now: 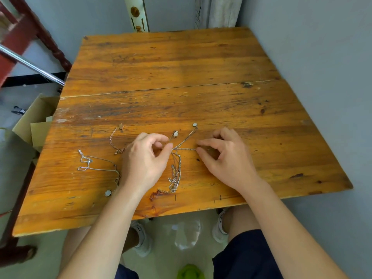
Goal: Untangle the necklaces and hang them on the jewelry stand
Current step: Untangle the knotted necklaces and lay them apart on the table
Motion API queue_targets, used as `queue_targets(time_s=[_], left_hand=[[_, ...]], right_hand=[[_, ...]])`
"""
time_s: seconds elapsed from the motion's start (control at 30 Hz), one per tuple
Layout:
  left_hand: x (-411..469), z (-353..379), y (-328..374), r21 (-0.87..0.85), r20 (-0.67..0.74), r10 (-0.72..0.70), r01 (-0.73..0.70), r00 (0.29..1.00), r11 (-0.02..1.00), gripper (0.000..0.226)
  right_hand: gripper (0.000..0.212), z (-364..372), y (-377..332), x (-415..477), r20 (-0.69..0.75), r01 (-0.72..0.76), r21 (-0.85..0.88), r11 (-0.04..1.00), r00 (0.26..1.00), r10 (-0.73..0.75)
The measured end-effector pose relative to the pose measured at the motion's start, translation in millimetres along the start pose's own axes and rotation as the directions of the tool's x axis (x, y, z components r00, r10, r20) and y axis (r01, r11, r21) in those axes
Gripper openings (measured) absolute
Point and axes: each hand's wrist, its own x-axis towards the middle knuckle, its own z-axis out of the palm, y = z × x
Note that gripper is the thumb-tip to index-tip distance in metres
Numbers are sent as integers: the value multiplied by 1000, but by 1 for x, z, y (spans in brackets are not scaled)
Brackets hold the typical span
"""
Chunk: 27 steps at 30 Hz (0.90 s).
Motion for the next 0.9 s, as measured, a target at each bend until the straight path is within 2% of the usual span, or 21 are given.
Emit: queue_targets(time_s=[0.13,0.33,0.47,0.6,0.77,0.9], left_hand=[[-1,2,2,96,75,40,-47,996,994,7],[2,6,-1,94,116,-3,-8,993,996,9],[2,4,-5,-26,165,-81,87,983,996,11],[2,-2,-8,-157,203,-87,120,975,980,11],[1,-7,-8,-259,218,-108,164,970,952,10],[1,-9,-7,-299,232,-126,194,965,934,11]], right_hand=[[15,2,2,-6,2,-8,6,1000,1000,8],[10,-7,2,-14,41,41,6,999,998,-42],[12,-13,4,-20,108,89,-31,996,991,-85],[14,-10,3,-23,111,79,-65,995,991,-72],[14,-12,6,-23,47,-50,-157,986,997,58],[15,-16,9,-22,59,-71,-166,984,995,81]])
